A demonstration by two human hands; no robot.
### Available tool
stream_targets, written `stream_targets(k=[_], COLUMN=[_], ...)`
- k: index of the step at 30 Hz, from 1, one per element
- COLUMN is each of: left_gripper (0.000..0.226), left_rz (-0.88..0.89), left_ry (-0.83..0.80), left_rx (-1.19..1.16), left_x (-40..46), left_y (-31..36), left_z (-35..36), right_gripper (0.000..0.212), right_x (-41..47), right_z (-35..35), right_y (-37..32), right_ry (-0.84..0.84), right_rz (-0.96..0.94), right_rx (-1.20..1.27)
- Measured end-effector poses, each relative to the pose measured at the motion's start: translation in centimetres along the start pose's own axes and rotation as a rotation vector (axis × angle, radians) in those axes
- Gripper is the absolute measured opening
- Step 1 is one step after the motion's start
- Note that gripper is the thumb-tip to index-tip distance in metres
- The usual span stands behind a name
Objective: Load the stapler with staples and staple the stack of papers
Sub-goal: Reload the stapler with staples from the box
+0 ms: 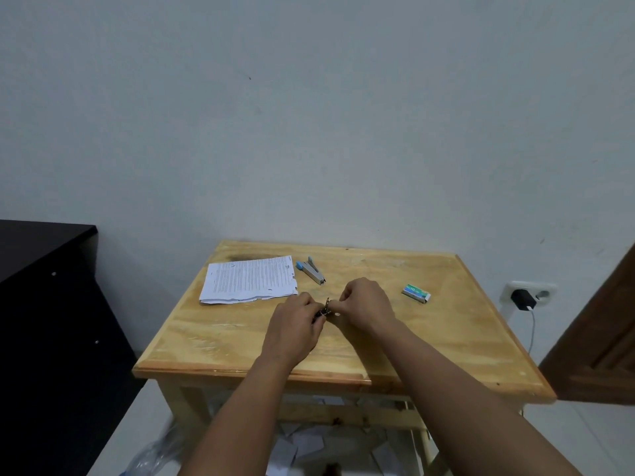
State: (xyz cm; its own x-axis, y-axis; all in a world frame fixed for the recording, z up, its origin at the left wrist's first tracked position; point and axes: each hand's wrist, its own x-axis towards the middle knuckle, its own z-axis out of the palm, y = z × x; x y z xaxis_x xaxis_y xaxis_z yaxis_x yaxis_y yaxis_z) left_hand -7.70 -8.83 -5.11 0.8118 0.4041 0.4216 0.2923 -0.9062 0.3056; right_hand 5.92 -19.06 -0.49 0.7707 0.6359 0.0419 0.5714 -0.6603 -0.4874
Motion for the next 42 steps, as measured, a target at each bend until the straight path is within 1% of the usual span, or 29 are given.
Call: stream_targets(k=[4, 6, 9, 11, 16, 22, 23, 25, 27, 28, 31, 34, 38, 40, 42], left_gripper=[0.028, 0.028, 0.028, 0.028, 0.027, 0.026, 0.026, 0.027, 0.028, 0.029, 0.029, 0.029, 0.029, 0.029, 0.029], left_rz=[-0.015, -0.044, -0.093, -0.102, -0.101, -0.104, -0.105, -0.104, -0.104, -0.102, -0.092, -0.084, -0.072, -0.075, -0.073], left_ry=[0.011, 0.035, 0.06, 0.06, 0.065, 0.072, 0.069, 0.066, 0.058, 0.057, 0.058, 0.061, 0.071, 0.065, 0.064], left_rx=[0.019, 0.061, 0.115, 0.129, 0.138, 0.14, 0.138, 0.137, 0.132, 0.127, 0.117, 0.104, 0.076, 0.07, 0.062], left_x=[-0.1, -0.1, 0.0, 0.1, 0.0, 0.1, 0.1, 0.1, 0.1, 0.1, -0.1, -0.1, 0.0, 0.0, 0.0], left_y=[0.0, -0.1, -0.3, -0.3, -0.3, -0.4, -0.4, -0.3, -0.2, -0.2, -0.2, -0.5, -0.6, -0.6, -0.6], left_z=[0.1, 0.2, 0.3, 0.5, 0.7, 0.8, 0.8, 0.7, 0.6, 0.5, 0.5, 0.7, 0.9, 0.9, 0.8], right_gripper=[0.027, 0.026, 0.026, 0.022, 0.019, 0.008, 0.008, 0.017, 0.026, 0.026, 0.022, 0.022, 0.021, 0.022, 0.022], right_x=[-0.2, -0.2, -0.5, -0.7, -0.7, -0.5, -0.5, -0.4, -0.4, -0.4, -0.2, 0.0, 0.4, 0.7, 0.8], right_z=[-0.4, -0.9, -1.5, -1.6, -2.5, -3.7, -3.9, -4.1, -3.8, -3.5, -3.0, -3.0, -2.9, -2.6, -2.3], right_y=[0.6, 1.1, 1.7, 2.0, 2.4, 3.6, 3.6, 3.3, 2.9, 2.8, 2.6, 2.5, 2.0, 1.6, 1.2], right_ry=[0.099, 0.044, -0.152, -0.221, -0.271, -0.286, -0.276, -0.28, -0.323, -0.339, -0.343, -0.343, -0.201, -0.183, -0.2], right_rz=[0.002, 0.005, -0.043, -0.081, -0.151, -0.165, -0.178, -0.222, -0.255, -0.263, -0.299, -0.349, -0.388, -0.397, -0.402], right_rx=[0.119, 0.149, 0.036, -0.018, -0.054, -0.053, -0.04, -0.034, -0.055, -0.084, -0.172, -0.208, -0.168, -0.182, -0.201])
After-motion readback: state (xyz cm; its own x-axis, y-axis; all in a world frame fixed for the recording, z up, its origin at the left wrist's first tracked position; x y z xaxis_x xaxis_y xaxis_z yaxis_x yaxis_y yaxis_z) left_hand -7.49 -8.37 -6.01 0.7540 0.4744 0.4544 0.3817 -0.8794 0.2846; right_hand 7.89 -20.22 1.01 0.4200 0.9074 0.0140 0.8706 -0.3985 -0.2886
